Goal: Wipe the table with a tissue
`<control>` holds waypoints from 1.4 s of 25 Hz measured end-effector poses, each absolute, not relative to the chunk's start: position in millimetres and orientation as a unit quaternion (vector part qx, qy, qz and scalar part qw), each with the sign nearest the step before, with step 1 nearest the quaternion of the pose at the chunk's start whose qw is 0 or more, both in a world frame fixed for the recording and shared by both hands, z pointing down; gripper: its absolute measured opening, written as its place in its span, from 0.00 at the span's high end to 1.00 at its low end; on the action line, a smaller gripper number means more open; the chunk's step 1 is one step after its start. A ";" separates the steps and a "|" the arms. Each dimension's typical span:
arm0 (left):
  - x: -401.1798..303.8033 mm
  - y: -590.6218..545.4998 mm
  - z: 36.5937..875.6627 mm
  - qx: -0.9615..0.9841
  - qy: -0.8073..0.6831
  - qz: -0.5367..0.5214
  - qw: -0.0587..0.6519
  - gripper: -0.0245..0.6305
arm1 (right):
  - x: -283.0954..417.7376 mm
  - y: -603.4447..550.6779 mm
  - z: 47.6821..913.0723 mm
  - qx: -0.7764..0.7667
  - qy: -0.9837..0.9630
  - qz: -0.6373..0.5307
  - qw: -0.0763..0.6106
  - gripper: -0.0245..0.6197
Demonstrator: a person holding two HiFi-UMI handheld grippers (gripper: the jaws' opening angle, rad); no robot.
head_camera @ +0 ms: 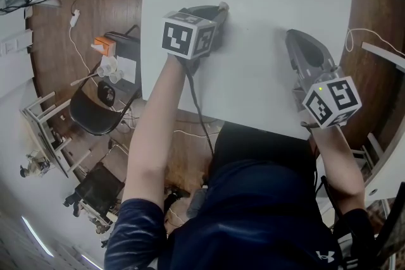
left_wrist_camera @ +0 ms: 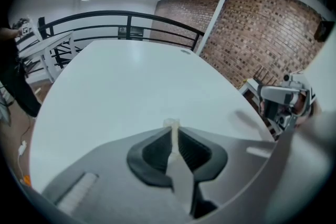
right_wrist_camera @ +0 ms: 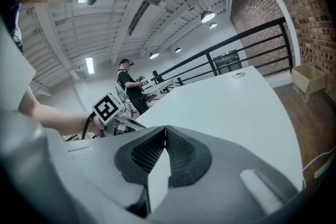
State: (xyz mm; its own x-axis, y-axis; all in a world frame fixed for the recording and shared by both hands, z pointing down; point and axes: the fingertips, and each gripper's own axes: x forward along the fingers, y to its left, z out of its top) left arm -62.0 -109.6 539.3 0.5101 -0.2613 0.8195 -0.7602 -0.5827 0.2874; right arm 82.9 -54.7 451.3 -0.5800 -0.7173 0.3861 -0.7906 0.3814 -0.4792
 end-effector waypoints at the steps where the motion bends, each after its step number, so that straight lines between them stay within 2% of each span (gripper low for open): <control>1: -60.9 -107.4 539.6 0.805 -0.317 0.378 0.330 0.91 | 82.9 -54.0 451.4 0.454 -0.829 0.320 0.057 0.95; 35: -4.7 -62.1 547.5 0.813 -0.291 0.376 0.337 0.91 | 103.8 -28.7 455.7 0.462 -0.825 0.321 0.051 0.95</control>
State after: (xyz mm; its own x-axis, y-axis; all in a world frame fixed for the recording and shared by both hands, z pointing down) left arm -4.7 -62.1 547.5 0.5477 -0.2197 0.8073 -0.7263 -0.6039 0.3284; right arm 103.8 -28.7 455.7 -0.5673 -0.7296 0.3819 -0.7957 0.3662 -0.4824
